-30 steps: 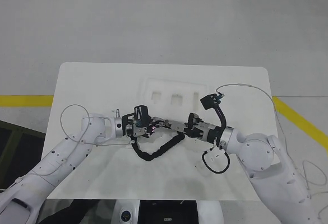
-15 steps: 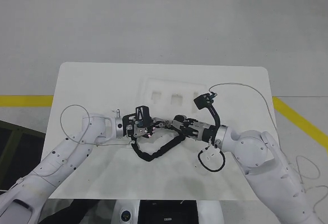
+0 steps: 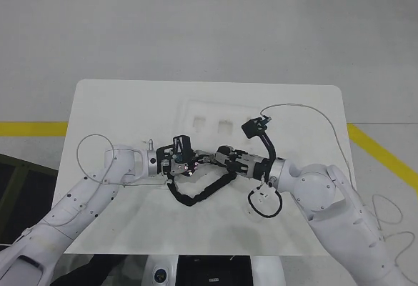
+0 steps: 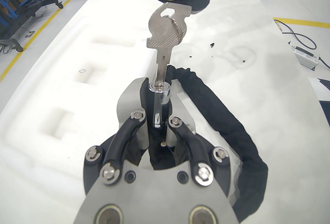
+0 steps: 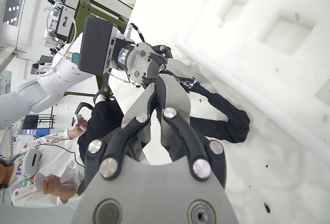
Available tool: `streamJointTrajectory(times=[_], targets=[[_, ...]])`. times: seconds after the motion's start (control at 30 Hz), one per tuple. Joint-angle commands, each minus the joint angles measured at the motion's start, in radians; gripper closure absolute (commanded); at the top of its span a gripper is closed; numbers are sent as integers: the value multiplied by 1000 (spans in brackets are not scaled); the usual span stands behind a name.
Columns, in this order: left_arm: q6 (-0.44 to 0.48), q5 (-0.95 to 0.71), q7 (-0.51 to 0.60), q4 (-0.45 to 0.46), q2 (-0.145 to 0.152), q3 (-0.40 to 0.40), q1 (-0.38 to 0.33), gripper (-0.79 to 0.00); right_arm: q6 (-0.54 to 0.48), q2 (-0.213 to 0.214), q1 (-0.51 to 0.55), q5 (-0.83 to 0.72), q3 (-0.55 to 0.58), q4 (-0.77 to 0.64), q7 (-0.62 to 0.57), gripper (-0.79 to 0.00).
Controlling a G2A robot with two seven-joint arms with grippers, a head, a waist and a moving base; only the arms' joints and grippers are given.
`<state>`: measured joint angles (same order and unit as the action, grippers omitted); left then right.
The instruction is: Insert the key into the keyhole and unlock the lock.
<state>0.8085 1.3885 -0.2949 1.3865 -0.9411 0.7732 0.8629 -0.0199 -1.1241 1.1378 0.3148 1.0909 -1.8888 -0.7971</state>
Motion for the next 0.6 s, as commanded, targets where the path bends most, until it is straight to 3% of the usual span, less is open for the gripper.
streamJointTrajectory(times=[0.0, 0.57], targets=[[1, 4, 1, 0, -1, 2, 2, 0, 0, -2, -7, 0, -7, 6, 2, 0], [22, 24, -6, 2, -9, 37, 18, 0, 42, -12, -44, 42, -54, 49, 2, 0]])
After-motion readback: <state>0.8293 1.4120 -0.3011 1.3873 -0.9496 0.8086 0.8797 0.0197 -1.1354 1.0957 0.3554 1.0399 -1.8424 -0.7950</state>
